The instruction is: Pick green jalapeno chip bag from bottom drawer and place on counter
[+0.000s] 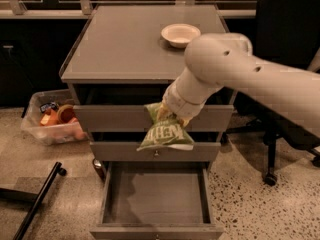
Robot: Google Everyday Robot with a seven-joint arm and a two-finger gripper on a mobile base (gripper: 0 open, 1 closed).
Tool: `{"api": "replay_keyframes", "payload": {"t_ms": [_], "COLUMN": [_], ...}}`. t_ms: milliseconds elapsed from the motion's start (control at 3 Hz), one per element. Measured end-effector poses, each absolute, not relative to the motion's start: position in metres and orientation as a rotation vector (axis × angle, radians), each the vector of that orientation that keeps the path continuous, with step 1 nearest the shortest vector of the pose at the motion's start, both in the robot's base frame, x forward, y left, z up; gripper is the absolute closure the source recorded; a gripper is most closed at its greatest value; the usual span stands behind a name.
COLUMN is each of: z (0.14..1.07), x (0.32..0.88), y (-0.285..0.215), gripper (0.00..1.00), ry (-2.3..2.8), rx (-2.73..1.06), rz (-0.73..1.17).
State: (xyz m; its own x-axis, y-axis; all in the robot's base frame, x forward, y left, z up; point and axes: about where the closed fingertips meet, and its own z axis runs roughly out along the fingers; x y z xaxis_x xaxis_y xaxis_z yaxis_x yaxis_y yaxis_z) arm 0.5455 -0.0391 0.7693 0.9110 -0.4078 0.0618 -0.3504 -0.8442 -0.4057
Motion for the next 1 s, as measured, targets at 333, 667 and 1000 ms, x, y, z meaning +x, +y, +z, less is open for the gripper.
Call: {"api": "replay_keyframes", "payload": {"t_ms": [333, 667, 1000], "z": [0.841, 0.886, 0.893], "x": [0.570, 0.596, 0.595], "y": [-0.038, -0.039, -0.035], "gripper": [1.00, 1.00, 1.00], "ry": [0.550, 0.591, 0.595], "rx": [-2.450, -2.192, -2.162], "rz": [-0.271, -0.257, -0.236]}}
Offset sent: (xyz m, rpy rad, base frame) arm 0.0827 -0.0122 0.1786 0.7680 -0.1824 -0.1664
